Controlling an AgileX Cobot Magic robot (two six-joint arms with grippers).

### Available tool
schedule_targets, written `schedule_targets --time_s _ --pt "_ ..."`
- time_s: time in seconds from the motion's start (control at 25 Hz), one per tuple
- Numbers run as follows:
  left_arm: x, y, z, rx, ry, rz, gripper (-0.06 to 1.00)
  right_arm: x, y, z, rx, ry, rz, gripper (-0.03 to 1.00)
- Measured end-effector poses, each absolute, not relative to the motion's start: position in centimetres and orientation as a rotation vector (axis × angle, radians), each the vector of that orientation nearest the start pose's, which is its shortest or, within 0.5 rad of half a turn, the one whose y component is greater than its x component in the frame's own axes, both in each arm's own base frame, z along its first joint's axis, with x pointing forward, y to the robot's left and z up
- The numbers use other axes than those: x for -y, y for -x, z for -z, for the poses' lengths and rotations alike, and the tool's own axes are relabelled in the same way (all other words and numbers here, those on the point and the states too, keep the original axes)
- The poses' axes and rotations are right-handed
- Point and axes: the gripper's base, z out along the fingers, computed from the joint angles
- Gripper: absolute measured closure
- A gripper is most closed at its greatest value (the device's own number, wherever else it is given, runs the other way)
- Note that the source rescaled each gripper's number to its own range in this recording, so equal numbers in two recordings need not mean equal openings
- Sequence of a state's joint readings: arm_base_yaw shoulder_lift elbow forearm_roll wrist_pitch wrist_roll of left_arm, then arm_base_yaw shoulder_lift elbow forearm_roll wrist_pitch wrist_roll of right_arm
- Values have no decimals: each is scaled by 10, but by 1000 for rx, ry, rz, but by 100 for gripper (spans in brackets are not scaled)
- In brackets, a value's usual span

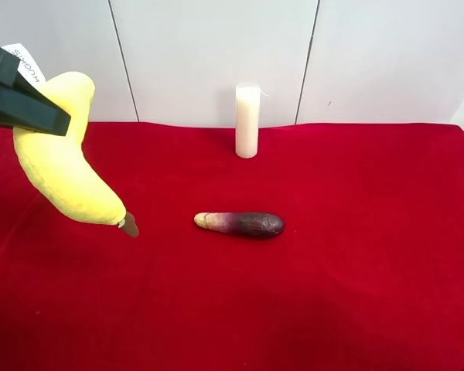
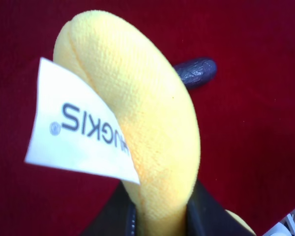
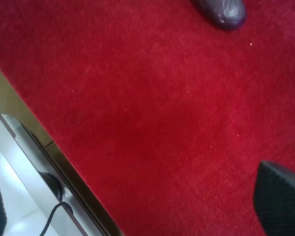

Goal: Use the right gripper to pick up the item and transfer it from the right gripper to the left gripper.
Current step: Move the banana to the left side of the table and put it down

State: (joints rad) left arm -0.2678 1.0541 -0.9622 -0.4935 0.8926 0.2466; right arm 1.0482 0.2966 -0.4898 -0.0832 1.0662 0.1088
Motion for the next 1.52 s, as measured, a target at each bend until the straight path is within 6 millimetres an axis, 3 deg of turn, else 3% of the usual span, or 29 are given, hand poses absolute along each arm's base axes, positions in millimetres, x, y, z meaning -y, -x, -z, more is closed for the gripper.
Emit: schedule_targets --time_s 0.16,0.6,0.88,1.04,1.4,1.52 --pt "86 -186 -346 -2382 -404 611 94 -28 -28 -269 -2168 993 -415 -3" --pt "85 -192 -350 -2312 -366 592 94 5 -6 -274 -2102 218 -153 -3" --pt "86 -195 -347 -2329 -365 592 94 7 3 -274 -2056 45 -70 -3" --pt "91 -214 -324 -2446 -393 578 94 7 3 -274 -2056 35 -68 -3" --pt "105 -268 -236 -2747 -558 529 94 7 3 -274 -2056 35 -71 -3" --pt "110 -284 -217 -2789 -614 520 94 7 3 -274 -2056 35 -71 -3"
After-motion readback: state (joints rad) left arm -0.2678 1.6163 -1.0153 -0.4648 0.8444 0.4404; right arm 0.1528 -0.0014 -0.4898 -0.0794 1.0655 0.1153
